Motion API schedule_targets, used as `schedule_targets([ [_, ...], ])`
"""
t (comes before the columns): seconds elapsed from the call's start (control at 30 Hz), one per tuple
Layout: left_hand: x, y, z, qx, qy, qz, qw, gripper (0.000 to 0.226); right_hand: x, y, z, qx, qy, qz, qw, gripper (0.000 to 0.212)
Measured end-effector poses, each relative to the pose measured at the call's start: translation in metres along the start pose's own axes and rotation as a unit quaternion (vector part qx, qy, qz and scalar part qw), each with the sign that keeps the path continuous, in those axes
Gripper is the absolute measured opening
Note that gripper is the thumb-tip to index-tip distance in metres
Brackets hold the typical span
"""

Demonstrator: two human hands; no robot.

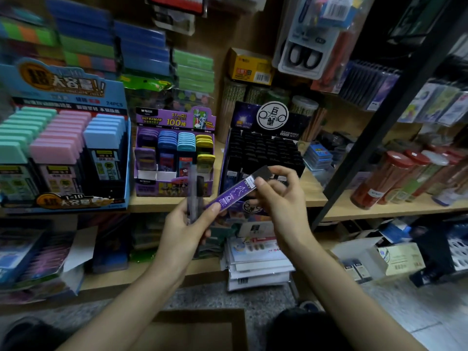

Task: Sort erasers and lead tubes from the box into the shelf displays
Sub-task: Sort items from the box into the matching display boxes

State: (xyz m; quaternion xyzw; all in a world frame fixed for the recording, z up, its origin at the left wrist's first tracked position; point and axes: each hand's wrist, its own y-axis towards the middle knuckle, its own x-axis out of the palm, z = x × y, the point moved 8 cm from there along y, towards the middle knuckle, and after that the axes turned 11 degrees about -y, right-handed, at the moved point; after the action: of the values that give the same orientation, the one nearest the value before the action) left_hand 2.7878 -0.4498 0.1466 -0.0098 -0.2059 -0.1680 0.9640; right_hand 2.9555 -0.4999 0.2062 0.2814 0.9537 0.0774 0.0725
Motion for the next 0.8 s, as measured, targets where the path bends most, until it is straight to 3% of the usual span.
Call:
schedule_targets([
  [0.1,0.009,-0.004,-0.001,0.0,0.015,-0.028,1.0,0.028,-0.029,0.016,-0.028,-0.104,-0.064,0.066,0.99,0.023],
  [0.23,0.002,-0.001,-0.003,-0.014,0.024,-0.003,1.0,0.026,-0.046,0.03,-0.056,-0.252,-0.247,0.094,0.931,0.026],
  [0.33,-0.003,0.001,-0.006,-0.03,0.011,0.01,0.999,0.017,-0.035,0.037,-0.045,-0.264,-0.314,0.055,0.91,0.027],
  [0.53,-0.004,-0.001,-0.011,-0.046,0.016,-0.003,0.999,0.024,-0.013,0.037,-0.028,-0.276,-0.361,-0.037,0.89,0.026],
  [0.8,-0.005,-0.002,-0.012,-0.045,0.022,-0.01,0.999,0.029,-0.022,0.039,-0.024,-0.257,-0.34,-0.02,0.904,0.026],
])
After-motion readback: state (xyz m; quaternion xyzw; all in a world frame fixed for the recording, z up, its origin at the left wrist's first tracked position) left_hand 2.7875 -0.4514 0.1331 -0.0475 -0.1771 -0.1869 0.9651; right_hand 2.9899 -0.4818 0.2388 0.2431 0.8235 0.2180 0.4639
